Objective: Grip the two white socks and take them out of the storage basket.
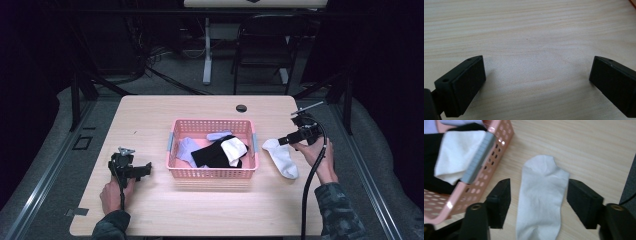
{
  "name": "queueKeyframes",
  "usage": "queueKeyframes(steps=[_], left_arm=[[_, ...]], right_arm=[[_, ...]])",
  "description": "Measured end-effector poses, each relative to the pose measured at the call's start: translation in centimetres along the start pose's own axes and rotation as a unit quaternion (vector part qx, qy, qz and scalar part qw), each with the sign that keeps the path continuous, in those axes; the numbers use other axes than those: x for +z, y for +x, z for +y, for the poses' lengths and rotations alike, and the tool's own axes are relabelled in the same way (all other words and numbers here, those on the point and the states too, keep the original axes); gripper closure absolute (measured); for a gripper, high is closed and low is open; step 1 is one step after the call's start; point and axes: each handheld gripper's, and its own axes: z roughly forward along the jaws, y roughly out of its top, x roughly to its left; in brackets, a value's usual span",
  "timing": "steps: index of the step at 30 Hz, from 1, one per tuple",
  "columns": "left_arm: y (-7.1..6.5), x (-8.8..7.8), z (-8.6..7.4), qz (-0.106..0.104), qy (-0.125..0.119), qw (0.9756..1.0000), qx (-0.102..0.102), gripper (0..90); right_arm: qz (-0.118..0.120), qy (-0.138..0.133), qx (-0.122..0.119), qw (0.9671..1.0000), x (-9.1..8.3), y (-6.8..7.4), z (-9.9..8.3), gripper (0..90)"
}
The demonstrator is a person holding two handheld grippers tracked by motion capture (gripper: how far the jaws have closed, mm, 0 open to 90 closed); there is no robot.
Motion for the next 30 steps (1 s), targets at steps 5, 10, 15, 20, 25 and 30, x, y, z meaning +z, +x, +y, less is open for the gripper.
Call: queueKeyframes(steps=[5, 10, 15, 20, 25, 30], left_arm=[[0.0, 0.0, 0.0, 0.0, 0.0, 1.0, 0.0, 0.5], [0.0, 0.0, 0.0, 0.0, 0.0, 1.0, 0.0, 0.5], [0.0, 0.0, 0.0, 0.0, 0.001, 1.0, -0.001, 0.5], [0.0, 0.0, 0.0, -0.001, 0.0, 1.0, -0.001, 0.5], [0.0, 0.0, 0.0, 0.0, 0.001, 1.0, -0.001, 0.5], [0.0, 0.0, 0.0, 0.0, 0.0, 1.0, -0.001, 0.5]], right_arm=[[0.009, -0.019, -0.036, 0.9991, -1.5, 2.3, 1.0, 19.1], [0.015, -0.022, -0.059, 0.9979, -1.8, 4.1, 1.9, 14.9], [0.02, -0.018, -0.081, 0.9963, -1.9, 5.6, 2.8, 11.1], [0.021, -0.015, -0.102, 0.9944, -2.0, 7.0, 3.7, 8.6], [0.032, -0.011, -0.121, 0.9921, -1.5, 9.0, 5.1, 6.4], [0.032, 0.015, -0.148, 0.9883, -0.3, 11.4, 6.0, 0.0]])
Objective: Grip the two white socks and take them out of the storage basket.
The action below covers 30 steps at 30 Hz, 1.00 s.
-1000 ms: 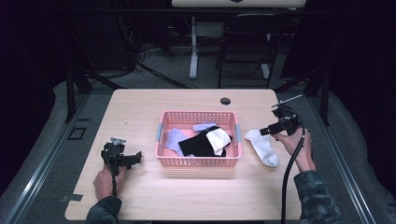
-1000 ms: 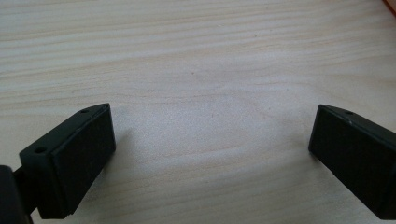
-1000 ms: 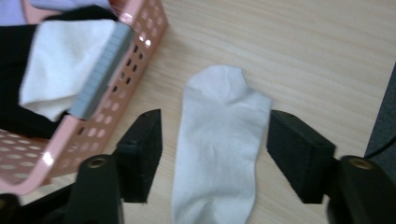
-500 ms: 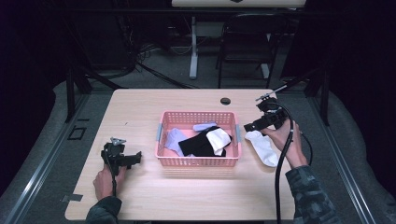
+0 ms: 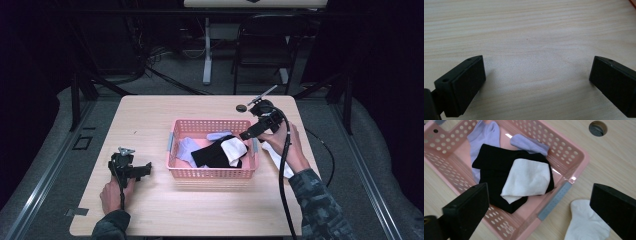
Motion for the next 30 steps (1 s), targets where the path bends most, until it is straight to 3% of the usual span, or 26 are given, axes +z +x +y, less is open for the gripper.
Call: queueKeyframes(steps=[10, 18, 21, 25, 30], left_arm=[[0.0, 0.0, 0.0, 0.0, 0.001, 1.0, 0.002, 0.5], [0.0, 0.0, 0.0, 0.0, 0.001, 1.0, 0.002, 0.5], [0.0, 0.0, 0.0, 0.0, 0.001, 1.0, 0.002, 0.5], [0.0, 0.0, 0.0, 0.0, 0.001, 1.0, 0.002, 0.5], [0.0, 0.0, 0.0, 0.0, 0.001, 1.0, 0.002, 0.5]], right_arm=[[0.01, 0.026, -0.026, 0.9993, 3.3, 2.6, 2.0, 0.0], [0.018, 0.049, -0.016, 0.9985, 5.6, 3.2, 2.1, 2.8], [0.016, 0.063, -0.023, 0.9976, 6.8, 3.6, 2.1, 6.3], [0.02, 0.074, -0.014, 0.997, 8.3, 3.7, 2.3, 14.0], [0.007, 0.108, -0.014, 0.994, 10.1, 3.8, 2.2, 16.7]])
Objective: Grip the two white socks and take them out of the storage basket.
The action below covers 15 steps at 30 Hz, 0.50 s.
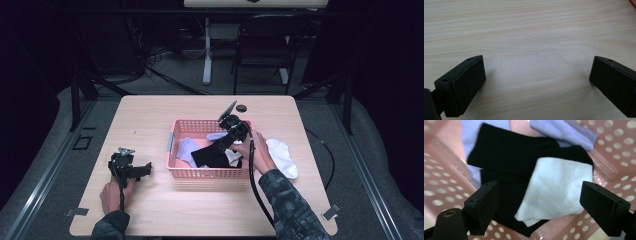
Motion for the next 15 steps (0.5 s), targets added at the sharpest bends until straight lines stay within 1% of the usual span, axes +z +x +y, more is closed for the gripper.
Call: queueKeyframes(steps=[1, 2, 3, 7, 8, 9, 11, 14, 15], left_arm=[[0.0, 0.0, 0.0, 0.0, 0.0, 1.0, 0.0, 0.5], [0.0, 0.0, 0.0, 0.0, 0.0, 1.0, 0.0, 0.5], [0.0, 0.0, 0.0, 0.0, 0.0, 1.0, 0.0, 0.5], [0.0, 0.0, 0.0, 0.0, 0.0, 1.0, 0.0, 0.5], [0.0, 0.0, 0.0, 0.0, 0.0, 1.0, 0.0, 0.5], [0.0, 0.0, 0.0, 0.0, 0.0, 1.0, 0.0, 0.5], [0.0, 0.0, 0.0, 0.0, 0.0, 1.0, 0.0, 0.5], [0.0, 0.0, 0.0, 0.0, 0.0, 1.0, 0.0, 0.5], [0.0, 0.0, 0.0, 0.0, 0.0, 1.0, 0.0, 0.5]], right_arm=[[-0.005, 0.01, 0.004, 0.9999, 0.7, -0.1, -0.1, 18.9], [-0.005, 0.01, 0.004, 0.9999, 0.7, -0.1, -0.1, 18.9], [-0.008, 0.014, 0.005, 0.9999, 1.1, -0.1, -0.1, 19.6], [0.0, 0.025, 0.015, 0.9996, 2.1, -0.7, -0.4, 26.9], [-0.003, 0.023, 0.018, 0.9996, 2.3, -0.7, -0.6, 28.0], [-0.007, 0.028, 0.017, 0.9995, 2.5, -0.9, -0.6, 35.3], [-0.002, 0.027, 0.021, 0.9994, 2.5, -0.9, -0.7, 36.6], [0.006, 0.03, 0.023, 0.9993, 2.7, -1.1, -0.8, 45.9], [0.004, 0.03, 0.024, 0.9992, 2.7, -1.0, -0.8, 47.4]])
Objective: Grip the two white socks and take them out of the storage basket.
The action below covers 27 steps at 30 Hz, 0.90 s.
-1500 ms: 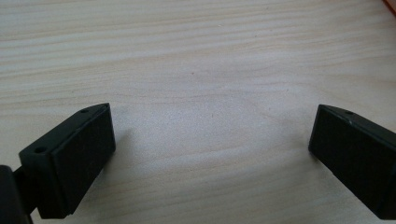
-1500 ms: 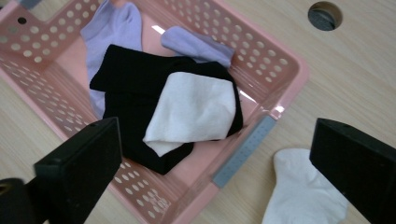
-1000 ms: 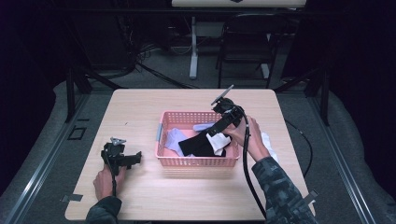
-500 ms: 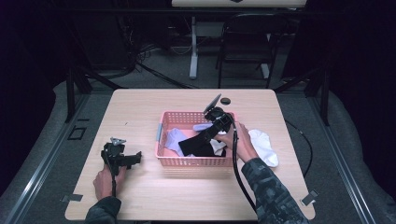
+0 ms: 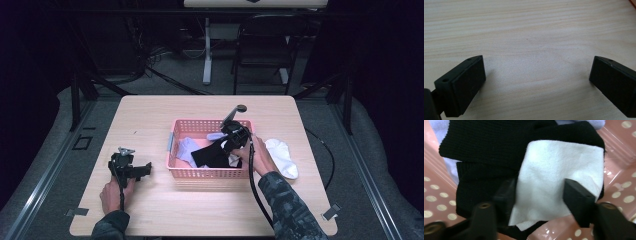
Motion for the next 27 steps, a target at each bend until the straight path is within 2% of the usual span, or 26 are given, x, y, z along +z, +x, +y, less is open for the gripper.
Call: queueKeyframes(steps=[4, 5, 6, 7, 9, 13, 14, 16, 18, 21, 22, 27], left_arm=[[0.0, 0.0, 0.0, 0.0, 0.0, 1.0, 0.0, 0.5], [0.0, 0.0, 0.0, 0.0, 0.0, 1.0, 0.0, 0.5], [0.0, 0.0, 0.0, 0.0, 0.0, 1.0, 0.0, 0.5], [0.0, 0.0, 0.0, 0.0, 0.0, 1.0, 0.0, 0.5], [0.0, 0.0, 0.0, 0.0, 0.0, 1.0, 0.0, 0.5], [0.0, 0.0, 0.0, 0.0, 0.0, 1.0, 0.0, 0.5], [0.0, 0.0, 0.0, 0.0, 0.0, 1.0, 0.0, 0.5], [0.0, 0.0, 0.0, 0.0, 0.0, 1.0, 0.0, 0.5], [0.0, 0.0, 0.0, 0.0, 0.0, 1.0, 0.0, 0.5], [0.0, 0.0, 0.0, 0.0, 0.0, 1.0, 0.0, 0.5], [0.0, 0.0, 0.0, 0.001, 0.0, 1.0, 0.0, 0.5], [0.0, 0.0, 0.0, 0.001, 0.0, 1.0, 0.0, 0.5]], right_arm=[[-0.001, 0.003, 0.001, 1.0, 0.2, 0.0, 0.0, 62.9], [0.003, -0.002, 0.008, 1.0, 0.3, 0.0, -0.1, 65.7], [0.002, 0.002, 0.004, 1.0, 0.3, -0.2, 0.0, 72.5], [0.002, 0.002, 0.004, 1.0, 0.3, -0.2, 0.0, 72.5], [0.01, 0.0, 0.008, 0.9999, 0.1, -0.4, -0.1, 81.0], [0.012, -0.005, 0.008, 0.9999, -0.2, -0.5, -0.3, 84.9], [0.015, -0.018, 0.01, 0.9997, -0.6, -0.5, -0.4, 86.5], [0.016, -0.015, 0.006, 0.9997, -0.9, -0.5, -0.4, 88.0], [0.021, -0.032, 0.013, 0.9992, -1.3, -0.4, -0.6, 88.3], [0.015, -0.029, 0.002, 0.9995, -2.1, -0.4, -0.7, 88.5], [0.013, -0.037, 0.006, 0.9992, -2.0, -0.3, -0.8, 88.7], [0.016, -0.037, 0.0, 0.9992, -2.9, -0.5, -0.9, 89.5]])
